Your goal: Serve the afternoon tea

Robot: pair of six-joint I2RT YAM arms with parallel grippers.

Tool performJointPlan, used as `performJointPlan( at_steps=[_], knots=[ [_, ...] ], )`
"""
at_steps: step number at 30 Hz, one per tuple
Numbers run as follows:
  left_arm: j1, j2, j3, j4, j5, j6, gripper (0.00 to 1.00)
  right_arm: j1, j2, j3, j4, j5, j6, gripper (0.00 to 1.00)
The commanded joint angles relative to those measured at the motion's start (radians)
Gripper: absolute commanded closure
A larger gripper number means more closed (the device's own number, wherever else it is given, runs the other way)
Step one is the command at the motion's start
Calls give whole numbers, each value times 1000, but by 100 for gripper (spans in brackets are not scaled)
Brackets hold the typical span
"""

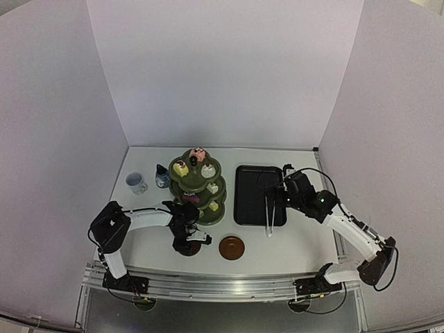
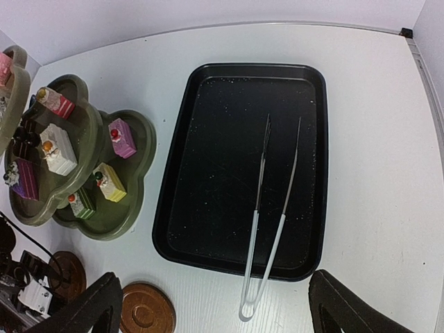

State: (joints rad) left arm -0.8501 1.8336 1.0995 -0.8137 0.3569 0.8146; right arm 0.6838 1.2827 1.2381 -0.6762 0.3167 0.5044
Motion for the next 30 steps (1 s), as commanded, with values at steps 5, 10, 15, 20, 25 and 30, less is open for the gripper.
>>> performJointPlan(
  at_steps=[5, 10, 15, 20, 25, 30],
  knots=[
    [-3, -53, 42, -56, -78, 19, 32, -3, 22, 25, -6, -13, 0, 9],
    [-3, -86, 98, -130, -71, 5, 29, -3, 30, 25, -6, -21, 5, 10],
    [1, -155, 156, -269, -54, 13, 28, -3, 28, 28, -6, -26, 5, 9],
    [52, -223, 216, -550, 91, 117, 24, -3, 27, 24, -6, -24, 6, 9],
    [204, -246, 230, -793, 147, 235, 18, -3, 38, 35, -6, -27, 4, 9],
    [385, -202, 286, -898, 16, 196, 18, -3, 43, 36, -6, -24, 0, 9]
  ],
)
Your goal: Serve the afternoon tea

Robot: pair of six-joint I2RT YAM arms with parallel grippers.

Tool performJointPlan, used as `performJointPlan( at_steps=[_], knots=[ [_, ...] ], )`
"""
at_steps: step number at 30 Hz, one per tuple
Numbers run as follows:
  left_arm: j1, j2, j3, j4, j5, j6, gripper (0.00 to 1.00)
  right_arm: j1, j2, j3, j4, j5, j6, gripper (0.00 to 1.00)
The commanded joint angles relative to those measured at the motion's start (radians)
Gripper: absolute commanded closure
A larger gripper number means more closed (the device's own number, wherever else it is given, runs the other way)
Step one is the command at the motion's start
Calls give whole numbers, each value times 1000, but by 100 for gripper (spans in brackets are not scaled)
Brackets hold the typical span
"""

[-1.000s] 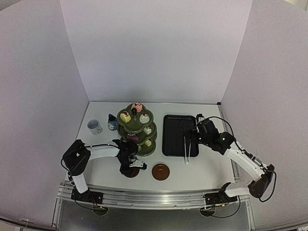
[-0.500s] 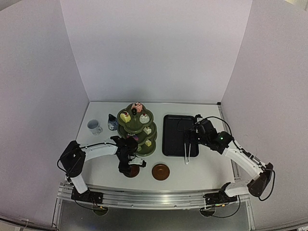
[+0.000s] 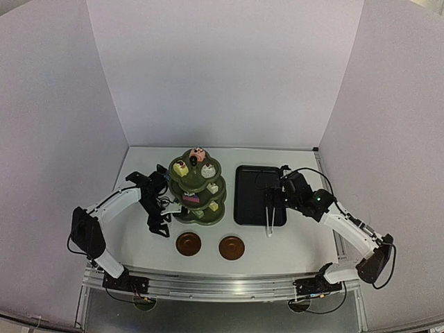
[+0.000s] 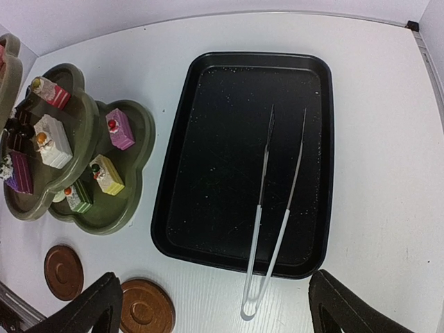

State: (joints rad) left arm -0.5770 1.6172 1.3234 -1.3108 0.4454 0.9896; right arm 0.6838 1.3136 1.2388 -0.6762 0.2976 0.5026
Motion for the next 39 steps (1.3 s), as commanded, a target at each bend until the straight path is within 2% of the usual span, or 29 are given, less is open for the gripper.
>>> performJointPlan(
  at_steps=[1, 3, 7, 13, 19, 22, 25, 28, 35, 39],
  knots=[
    [157, 11, 74, -397, -90, 33, 19, -3, 14, 37, -5, -6, 1, 9],
    [263, 9, 120, -375, -106, 51, 19, -3, 16, 40, -6, -11, -2, 9],
    [452, 63, 271, -190, -185, -75, 20, -3, 11, 33, -6, -10, -4, 9],
    [632, 198, 525, 69, -276, -287, 19, -3, -5, 15, -7, -11, 4, 10],
    [652, 339, 616, 285, -518, -464, 19, -3, -34, -7, -6, 5, 11, 9],
    [655, 429, 673, 317, -605, -507, 21, -3, -32, -4, -7, 4, 8, 9],
    [659, 494, 711, 328, -612, -541, 24, -3, -23, 5, -7, 2, 5, 9],
    [659, 520, 718, 343, -560, -566, 26, -3, -12, 12, -7, 0, 3, 10],
    [658, 561, 668, 343, -504, -578, 27, -3, -6, 19, -8, 2, -3, 9],
    [657, 589, 668, 335, -480, -610, 36, -3, 5, 27, -7, 2, -8, 9]
  ],
)
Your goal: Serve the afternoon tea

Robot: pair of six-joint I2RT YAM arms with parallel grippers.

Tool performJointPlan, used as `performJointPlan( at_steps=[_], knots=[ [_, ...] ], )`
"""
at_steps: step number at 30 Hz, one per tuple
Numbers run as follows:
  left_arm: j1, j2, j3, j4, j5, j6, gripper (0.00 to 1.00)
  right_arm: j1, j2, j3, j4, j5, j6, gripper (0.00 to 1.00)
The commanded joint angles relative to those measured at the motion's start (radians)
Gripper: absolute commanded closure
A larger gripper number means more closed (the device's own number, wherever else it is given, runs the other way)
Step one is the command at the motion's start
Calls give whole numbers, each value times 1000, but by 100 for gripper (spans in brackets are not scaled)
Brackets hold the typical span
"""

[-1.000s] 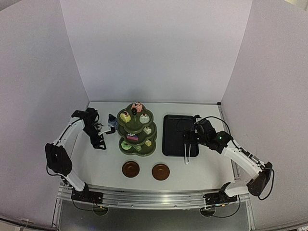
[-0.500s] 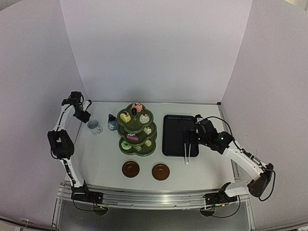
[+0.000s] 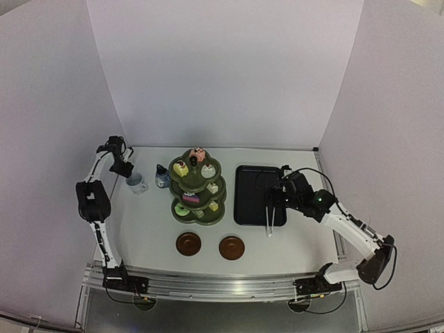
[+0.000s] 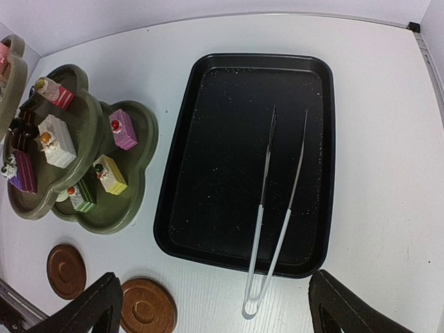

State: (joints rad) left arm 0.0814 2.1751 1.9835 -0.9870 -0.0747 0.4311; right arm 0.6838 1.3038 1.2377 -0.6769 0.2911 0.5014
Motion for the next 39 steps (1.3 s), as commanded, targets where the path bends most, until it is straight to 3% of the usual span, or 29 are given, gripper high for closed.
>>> performJointPlan(
  at_steps=[1, 7, 13, 20, 26, 33, 39],
  knots=[
    [-1, 37, 12, 9, 51, -61, 38, -3, 20, 33, -7, 7, -9, 9],
    [-3, 51, 13, 18, 80, -82, 47, -3, 49, 61, -7, 1, -24, 9],
    [-3, 71, 25, 4, 118, -99, 66, -3, 61, 66, -7, -4, -25, 9],
    [-2, 88, 18, 0, 110, -108, 76, -3, 58, 61, -8, -3, -24, 9],
    [-2, 81, 21, -24, 121, -140, 98, -3, 53, 56, -8, -4, -20, 9],
    [1, -19, -37, -116, 109, -200, 100, -3, 39, 60, -11, -29, -22, 10],
    [2, -221, -228, -226, 217, -265, 100, 42, 45, 121, -4, -145, -136, 11]
  ],
)
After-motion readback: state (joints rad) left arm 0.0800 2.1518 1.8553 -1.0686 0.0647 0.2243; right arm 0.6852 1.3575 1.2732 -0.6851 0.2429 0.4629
